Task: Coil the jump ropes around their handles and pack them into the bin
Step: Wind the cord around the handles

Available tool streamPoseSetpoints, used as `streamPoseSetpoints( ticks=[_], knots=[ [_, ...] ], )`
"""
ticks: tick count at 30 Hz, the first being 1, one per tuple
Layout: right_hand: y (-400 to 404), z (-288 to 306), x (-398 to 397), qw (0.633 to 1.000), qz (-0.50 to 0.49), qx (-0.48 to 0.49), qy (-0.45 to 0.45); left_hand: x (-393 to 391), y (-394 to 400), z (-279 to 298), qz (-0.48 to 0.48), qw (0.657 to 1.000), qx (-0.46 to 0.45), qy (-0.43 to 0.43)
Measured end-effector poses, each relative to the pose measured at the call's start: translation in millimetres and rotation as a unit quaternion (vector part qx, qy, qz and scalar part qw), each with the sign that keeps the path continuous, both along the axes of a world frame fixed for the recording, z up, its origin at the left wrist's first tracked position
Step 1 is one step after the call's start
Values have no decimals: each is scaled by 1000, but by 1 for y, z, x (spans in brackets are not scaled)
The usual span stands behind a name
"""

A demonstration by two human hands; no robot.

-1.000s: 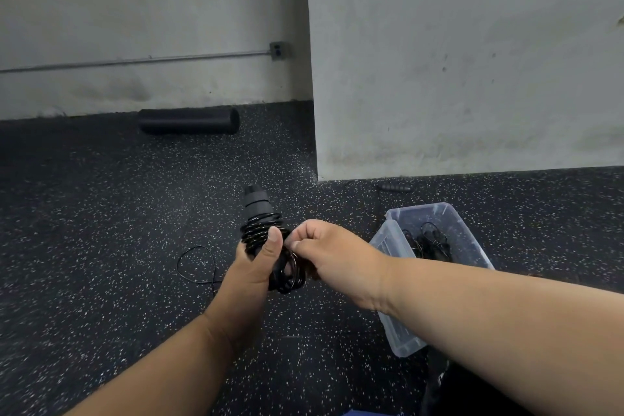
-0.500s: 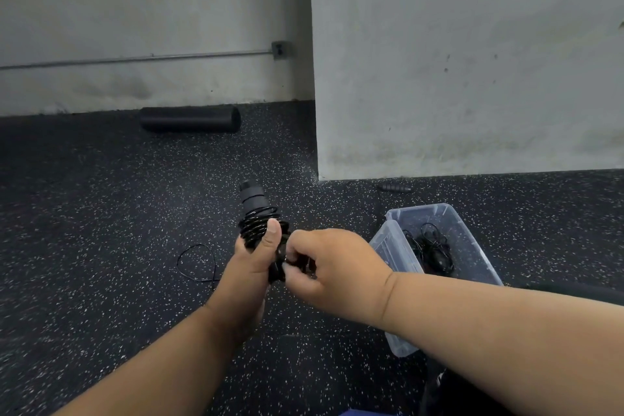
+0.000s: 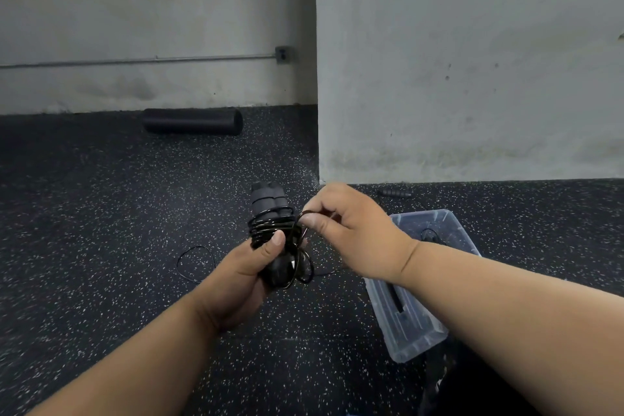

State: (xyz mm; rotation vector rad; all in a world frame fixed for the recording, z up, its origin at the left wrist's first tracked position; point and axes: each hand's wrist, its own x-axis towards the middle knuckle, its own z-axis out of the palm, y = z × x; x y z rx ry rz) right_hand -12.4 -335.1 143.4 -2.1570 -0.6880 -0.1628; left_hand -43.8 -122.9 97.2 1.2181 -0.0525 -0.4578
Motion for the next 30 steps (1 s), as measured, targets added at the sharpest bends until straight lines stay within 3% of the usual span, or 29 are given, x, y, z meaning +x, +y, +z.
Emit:
streamPoseSetpoints(
  ticks=[4,6,16,23,30],
  knots=[
    [6,1,-5,971,31,141,189,-5,4,12,-33,999,18,0],
    [9,1,-8,960,34,171,218,-8,4,16,-30,999,36,-8],
    [14,-7,-6,966,7,161,202,-17,-12,18,58,994,95,-13],
    [-1,-6,-7,980,32,76,182,-11,-5,19,72,993,88,0],
    [2,-7,-8,999,50,-4,18,-18,-7,23,10,997,76,-28]
  ],
)
